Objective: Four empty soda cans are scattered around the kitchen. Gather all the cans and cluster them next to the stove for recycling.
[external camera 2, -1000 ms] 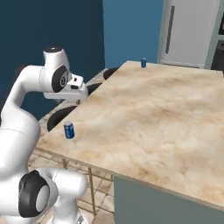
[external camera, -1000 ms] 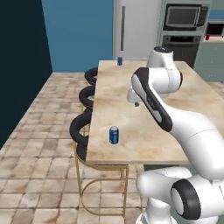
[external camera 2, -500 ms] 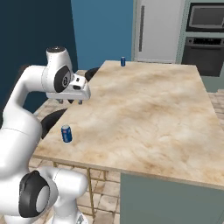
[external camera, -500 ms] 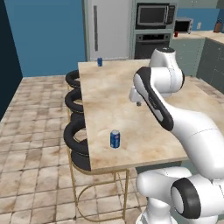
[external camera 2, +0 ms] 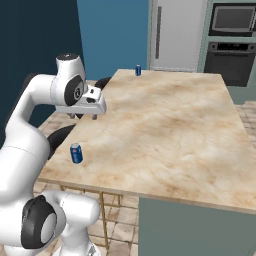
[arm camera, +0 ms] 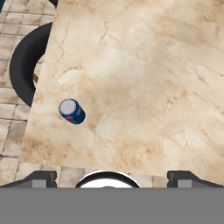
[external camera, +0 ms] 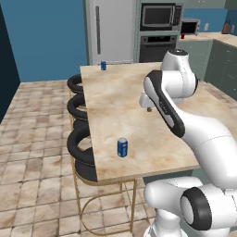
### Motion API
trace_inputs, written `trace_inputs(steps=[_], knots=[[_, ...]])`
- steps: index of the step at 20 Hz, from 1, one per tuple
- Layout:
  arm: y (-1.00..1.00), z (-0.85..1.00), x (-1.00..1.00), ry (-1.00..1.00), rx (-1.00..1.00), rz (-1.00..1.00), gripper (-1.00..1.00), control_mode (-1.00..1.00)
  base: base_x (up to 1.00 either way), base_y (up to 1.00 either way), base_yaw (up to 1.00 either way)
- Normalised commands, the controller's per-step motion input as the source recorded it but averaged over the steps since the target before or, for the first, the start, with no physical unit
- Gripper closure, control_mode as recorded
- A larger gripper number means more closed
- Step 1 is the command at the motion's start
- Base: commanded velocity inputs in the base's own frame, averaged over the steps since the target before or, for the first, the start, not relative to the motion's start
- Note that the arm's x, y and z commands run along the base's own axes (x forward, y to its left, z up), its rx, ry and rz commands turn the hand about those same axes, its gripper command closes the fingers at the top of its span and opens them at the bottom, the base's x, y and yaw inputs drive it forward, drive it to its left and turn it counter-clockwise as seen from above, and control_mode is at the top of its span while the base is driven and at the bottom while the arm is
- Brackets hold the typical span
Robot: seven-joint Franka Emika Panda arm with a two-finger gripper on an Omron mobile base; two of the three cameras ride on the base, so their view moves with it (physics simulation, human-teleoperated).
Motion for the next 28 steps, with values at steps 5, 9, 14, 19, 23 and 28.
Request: trace_inputs(steps=[5,9,14,19,23,28], knots=[[0.0,0.0,0.0,0.0,0.0,0.0,-1.0,1.0,0.0,0.0,0.0],[0.0,0.0,0.0,0.0,0.0,0.0,-1.0,-1.0,0.0,0.0,0.0],[0.04,0.0,0.16,0.02,0.0,0.0,-1.0,-1.0,0.0,0.0,0.0],[0.21,-0.1,0.26,0.0,0.0,-0.04,-1.0,-1.0,0.0,0.0,0.0],[0.35,-0.2,0.22,0.02,0.0,-0.06,-1.0,-1.0,0.0,0.0,0.0],[0.33,-0.25,0.07,0.17,0.16,-0.07,-1.0,-1.0,0.0,0.0,0.0]])
